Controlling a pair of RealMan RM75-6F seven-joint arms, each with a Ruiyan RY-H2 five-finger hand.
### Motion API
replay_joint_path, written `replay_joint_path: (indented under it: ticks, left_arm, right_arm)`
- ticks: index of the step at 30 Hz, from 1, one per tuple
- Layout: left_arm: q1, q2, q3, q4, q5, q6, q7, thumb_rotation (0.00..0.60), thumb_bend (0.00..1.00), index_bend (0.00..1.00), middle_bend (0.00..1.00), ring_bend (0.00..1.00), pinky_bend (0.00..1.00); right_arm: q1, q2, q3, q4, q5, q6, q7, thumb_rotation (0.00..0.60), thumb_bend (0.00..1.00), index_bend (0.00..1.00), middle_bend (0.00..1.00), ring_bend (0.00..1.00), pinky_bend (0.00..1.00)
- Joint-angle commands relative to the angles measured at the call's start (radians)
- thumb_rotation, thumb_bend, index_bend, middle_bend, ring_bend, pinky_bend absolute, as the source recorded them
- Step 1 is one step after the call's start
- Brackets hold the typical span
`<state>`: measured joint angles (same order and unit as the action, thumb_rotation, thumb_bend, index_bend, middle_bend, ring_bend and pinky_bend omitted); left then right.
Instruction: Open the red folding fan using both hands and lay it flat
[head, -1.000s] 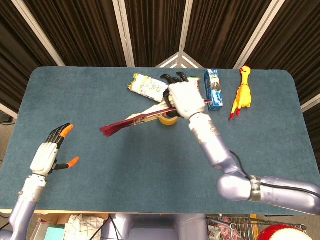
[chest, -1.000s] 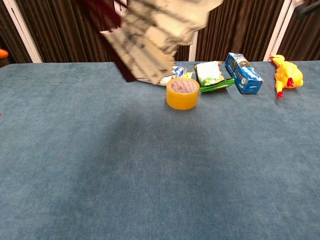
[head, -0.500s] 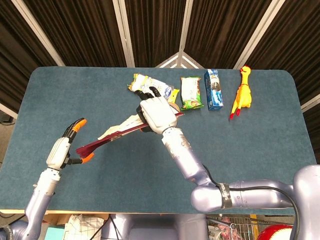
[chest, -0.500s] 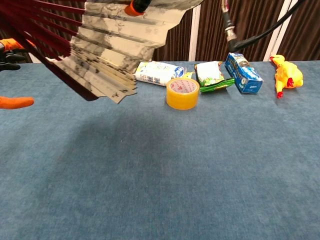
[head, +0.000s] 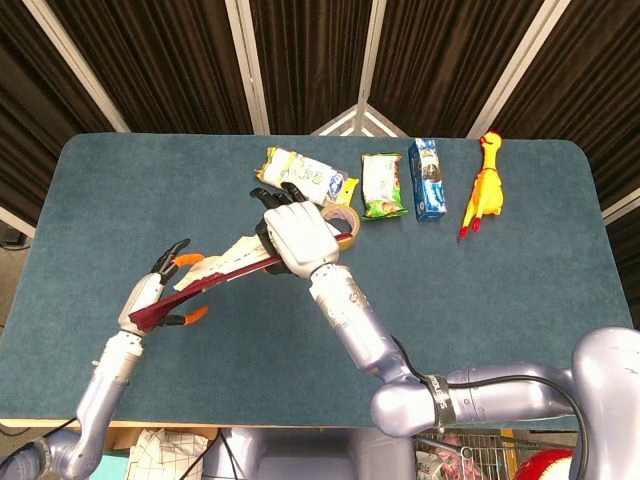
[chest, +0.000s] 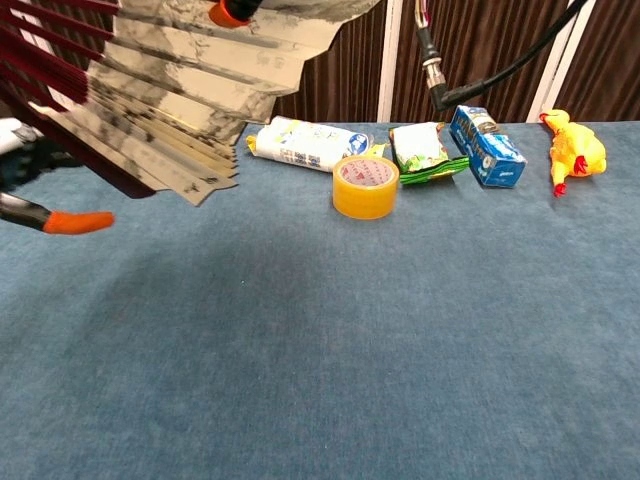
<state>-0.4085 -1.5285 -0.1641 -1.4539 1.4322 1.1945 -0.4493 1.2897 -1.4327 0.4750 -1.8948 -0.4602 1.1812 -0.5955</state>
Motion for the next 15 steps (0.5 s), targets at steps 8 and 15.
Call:
replay_joint_path:
  ticks: [8, 15]
  left_arm:
    - [-0.037, -0.063, -0.02, 0.057, -0.008, -0.006, -0.032, 0.6, 0.44, 0.35, 0.04, 0.0, 0.0]
    - [-0.034, -0.071, -0.015, 0.072, -0.015, 0.006, -0.035, 0.6, 0.52, 0.4, 0.08, 0.0, 0.0]
  right_arm:
    - [-0.003, 0.017, 0.004, -0.034, -0.007, 0.003, 0.004, 0.6, 0.38, 0.91, 0.2, 0.25, 0.11]
    - [-0.016, 0.045, 0.003, -0.057, 0.004, 0.02, 0.0, 0.6, 0.38, 0.91, 0.2, 0.25, 0.11]
